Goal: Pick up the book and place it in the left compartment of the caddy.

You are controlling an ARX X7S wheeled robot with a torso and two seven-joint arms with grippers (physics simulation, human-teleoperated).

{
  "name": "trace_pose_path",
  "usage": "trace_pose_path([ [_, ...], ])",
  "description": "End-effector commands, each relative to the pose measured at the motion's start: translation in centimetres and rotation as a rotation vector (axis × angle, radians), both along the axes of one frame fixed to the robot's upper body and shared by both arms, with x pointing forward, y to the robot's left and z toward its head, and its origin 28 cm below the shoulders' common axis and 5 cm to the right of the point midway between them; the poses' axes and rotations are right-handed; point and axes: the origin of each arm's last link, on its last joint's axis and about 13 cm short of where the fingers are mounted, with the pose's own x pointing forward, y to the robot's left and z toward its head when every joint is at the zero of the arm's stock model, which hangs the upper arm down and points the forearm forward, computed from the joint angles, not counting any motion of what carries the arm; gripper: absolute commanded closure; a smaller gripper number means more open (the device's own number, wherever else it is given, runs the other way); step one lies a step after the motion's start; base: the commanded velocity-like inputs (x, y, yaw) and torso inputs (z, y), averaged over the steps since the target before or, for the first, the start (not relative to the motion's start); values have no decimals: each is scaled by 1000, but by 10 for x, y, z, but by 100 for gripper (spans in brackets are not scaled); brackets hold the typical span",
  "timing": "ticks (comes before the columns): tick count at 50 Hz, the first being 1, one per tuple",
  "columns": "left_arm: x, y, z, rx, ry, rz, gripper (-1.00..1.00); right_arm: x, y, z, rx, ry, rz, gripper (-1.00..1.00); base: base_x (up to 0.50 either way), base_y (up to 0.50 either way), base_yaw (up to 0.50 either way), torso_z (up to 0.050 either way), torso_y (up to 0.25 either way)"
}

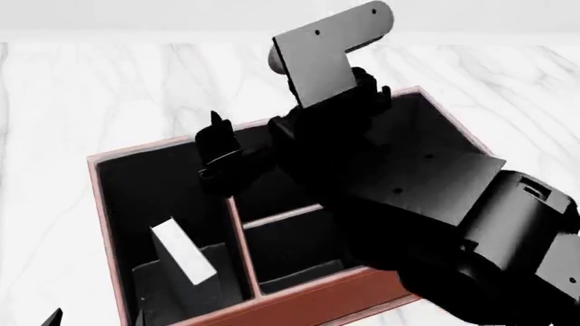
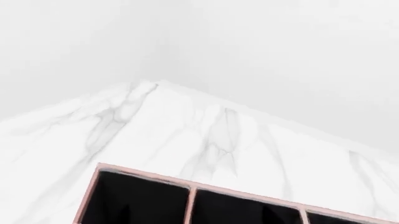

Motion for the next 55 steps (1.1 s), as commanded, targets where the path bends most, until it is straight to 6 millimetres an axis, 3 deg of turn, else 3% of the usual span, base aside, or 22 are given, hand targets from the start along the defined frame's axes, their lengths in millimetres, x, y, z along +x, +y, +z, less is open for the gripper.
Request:
trace_pose_path([
  [1,-2,-1,1,2,-9,-4,-100,-78,-26,-57,147,-209,-169,-100,0,0,0,0,0],
  [11,-4,-1,1,18,-24,-4,-100,-104,-31,-100,119,-372,-299,-100,0,0,0,0,0],
  [37,-13,-4,10,59,-75,-20,-100,-107,-34,-110,69,-402,-404,-100,0,0,0,0,0],
  [39,-14,-5,18,67,-84,-7,-100,-108,-34,-109,71,-403,-401,-100,0,0,0,0,0],
  [44,-7,-10,73,88,-190,38,-100,-108,-35,-96,81,-418,-393,-100,0,0,0,0,0],
  [48,11,-16,124,57,-276,3,-100,-104,-37,-70,65,-456,-387,-100,0,0,0,0,0],
  [55,31,-19,177,68,-419,34,-100,-95,-37,-28,34,-531,-378,-100,0,0,0,0,0],
])
